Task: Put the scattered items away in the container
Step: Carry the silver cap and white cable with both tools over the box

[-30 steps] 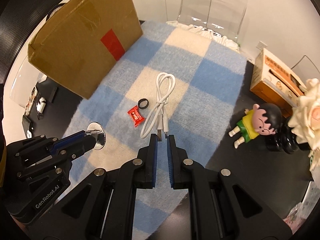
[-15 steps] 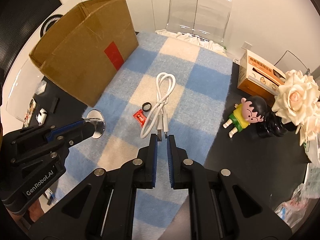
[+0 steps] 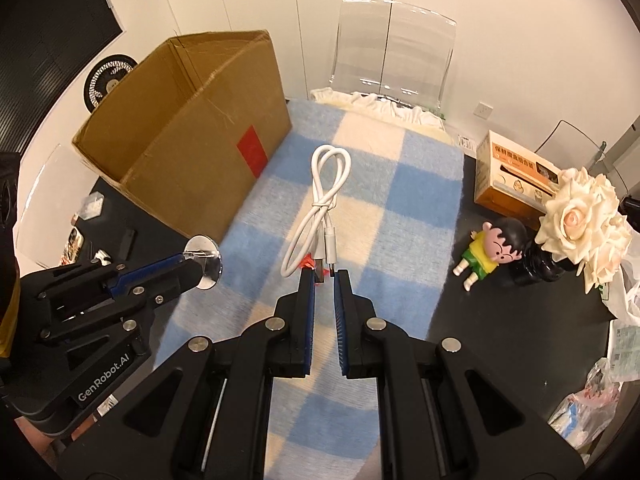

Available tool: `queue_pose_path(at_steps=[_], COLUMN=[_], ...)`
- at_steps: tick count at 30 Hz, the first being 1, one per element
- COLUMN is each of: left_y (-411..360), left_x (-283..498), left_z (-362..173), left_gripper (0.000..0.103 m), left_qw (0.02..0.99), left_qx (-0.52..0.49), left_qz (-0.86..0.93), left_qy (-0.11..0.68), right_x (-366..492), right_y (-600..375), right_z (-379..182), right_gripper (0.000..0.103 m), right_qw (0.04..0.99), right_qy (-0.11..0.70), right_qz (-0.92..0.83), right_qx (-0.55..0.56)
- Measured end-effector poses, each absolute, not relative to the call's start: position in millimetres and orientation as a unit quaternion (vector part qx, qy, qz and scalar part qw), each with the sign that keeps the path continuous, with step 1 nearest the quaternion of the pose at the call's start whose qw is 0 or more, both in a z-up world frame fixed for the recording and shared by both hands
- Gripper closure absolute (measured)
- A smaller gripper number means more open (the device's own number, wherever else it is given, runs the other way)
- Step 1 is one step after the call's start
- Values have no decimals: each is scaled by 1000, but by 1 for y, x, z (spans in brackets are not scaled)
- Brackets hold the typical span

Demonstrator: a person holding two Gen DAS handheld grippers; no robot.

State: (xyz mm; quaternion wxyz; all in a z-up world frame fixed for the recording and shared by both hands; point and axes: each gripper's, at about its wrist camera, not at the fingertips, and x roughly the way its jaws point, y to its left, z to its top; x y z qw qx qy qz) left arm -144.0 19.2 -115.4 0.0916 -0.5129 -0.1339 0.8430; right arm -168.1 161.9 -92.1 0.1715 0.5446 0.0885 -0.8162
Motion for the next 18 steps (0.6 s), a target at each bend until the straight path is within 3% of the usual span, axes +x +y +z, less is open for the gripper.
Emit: queue_pose_path(at_steps=[18], left_y=[-47], left_x=[-169], left_z=[-92], left_gripper=[93], left_qw=[95], left_qx=[-486], left_qz=[856], left_qy=[-148], right_x=[-183], right_y=[95], right_z=[-72], right_gripper=[93], right_qw=[173], right_qy=[101], right_qz=[-820], right_qx=[536])
